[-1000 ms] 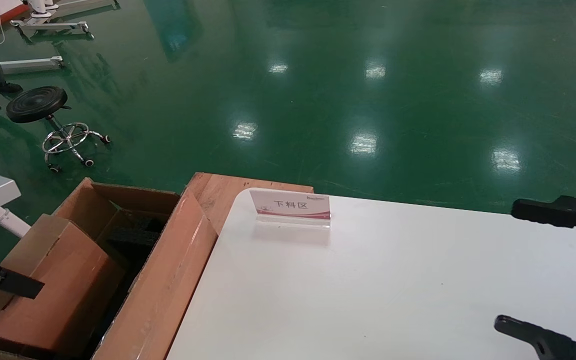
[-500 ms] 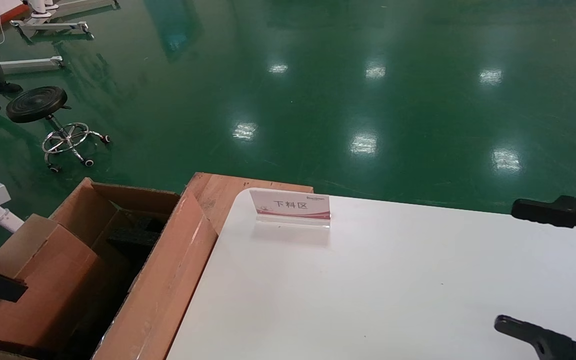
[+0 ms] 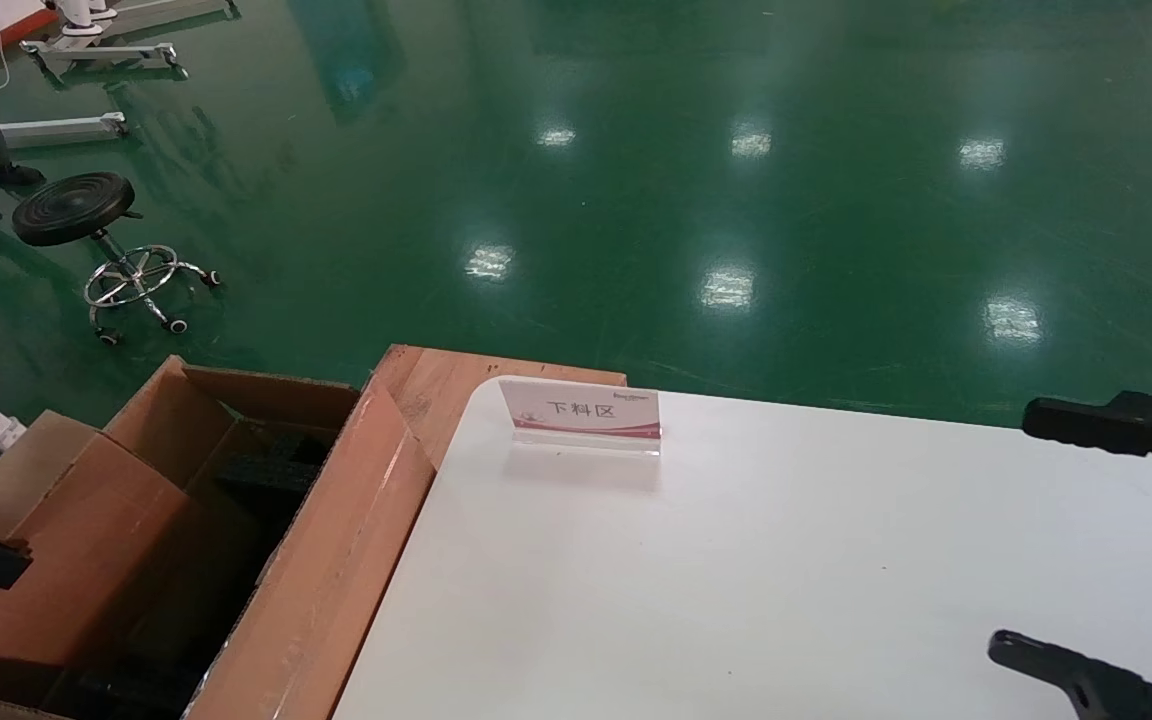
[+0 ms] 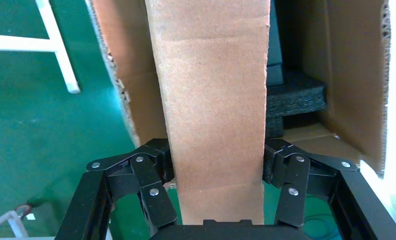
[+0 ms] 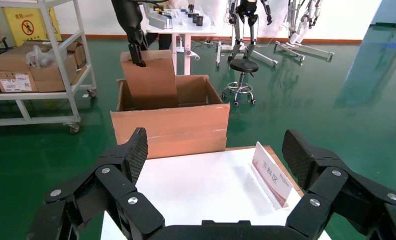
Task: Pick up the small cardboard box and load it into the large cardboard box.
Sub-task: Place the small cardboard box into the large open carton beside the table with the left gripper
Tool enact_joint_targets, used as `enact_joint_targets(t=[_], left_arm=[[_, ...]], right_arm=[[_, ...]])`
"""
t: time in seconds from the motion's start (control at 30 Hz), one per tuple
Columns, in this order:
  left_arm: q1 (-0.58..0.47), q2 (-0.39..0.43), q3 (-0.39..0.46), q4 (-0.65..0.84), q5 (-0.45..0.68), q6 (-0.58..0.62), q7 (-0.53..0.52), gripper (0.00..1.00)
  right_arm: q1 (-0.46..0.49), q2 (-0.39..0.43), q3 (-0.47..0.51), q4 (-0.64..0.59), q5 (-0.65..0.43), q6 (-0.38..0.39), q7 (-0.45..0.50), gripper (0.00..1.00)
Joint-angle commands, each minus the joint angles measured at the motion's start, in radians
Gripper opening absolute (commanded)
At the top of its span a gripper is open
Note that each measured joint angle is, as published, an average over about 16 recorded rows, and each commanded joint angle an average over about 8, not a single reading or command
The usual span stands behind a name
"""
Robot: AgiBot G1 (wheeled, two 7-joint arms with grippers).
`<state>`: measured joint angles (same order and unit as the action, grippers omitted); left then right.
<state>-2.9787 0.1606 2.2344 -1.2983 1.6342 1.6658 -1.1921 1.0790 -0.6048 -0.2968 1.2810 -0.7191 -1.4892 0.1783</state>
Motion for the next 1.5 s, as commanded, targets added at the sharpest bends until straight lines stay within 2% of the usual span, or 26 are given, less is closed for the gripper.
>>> enact_joint_targets(t=[0.03, 0.43, 0.87, 1.13, 1.5], left_arm=[[0.002, -0.006, -0.007, 0.008, 0.01, 0.001, 0.016, 0.0], [0.01, -0.037, -0.07, 0.053, 0.055, -0.001, 0.107, 0.0], [0.041, -0.08, -0.146, 0.082, 0.091, -0.008, 0.157, 0.0], [0.136, -0.086, -0.196, 0.12, 0.074, -0.073, 0.174, 0.0], [0.186, -0.072, -0.221, 0.188, 0.048, -0.091, 0.214, 0.0]], right_arm=[[0.0, 0.0, 0.0, 0.0, 0.0, 0.0, 0.0, 1.0], [0.0, 0.0, -0.001, 0.0, 0.001, 0.0, 0.0, 1.0], [0.0, 0.001, -0.001, 0.0, 0.001, 0.001, -0.001, 1.0], [0.0, 0.001, -0.002, 0.0, 0.001, 0.001, -0.001, 1.0], [0.001, 0.001, -0.002, 0.0, 0.002, 0.001, -0.001, 1.0]])
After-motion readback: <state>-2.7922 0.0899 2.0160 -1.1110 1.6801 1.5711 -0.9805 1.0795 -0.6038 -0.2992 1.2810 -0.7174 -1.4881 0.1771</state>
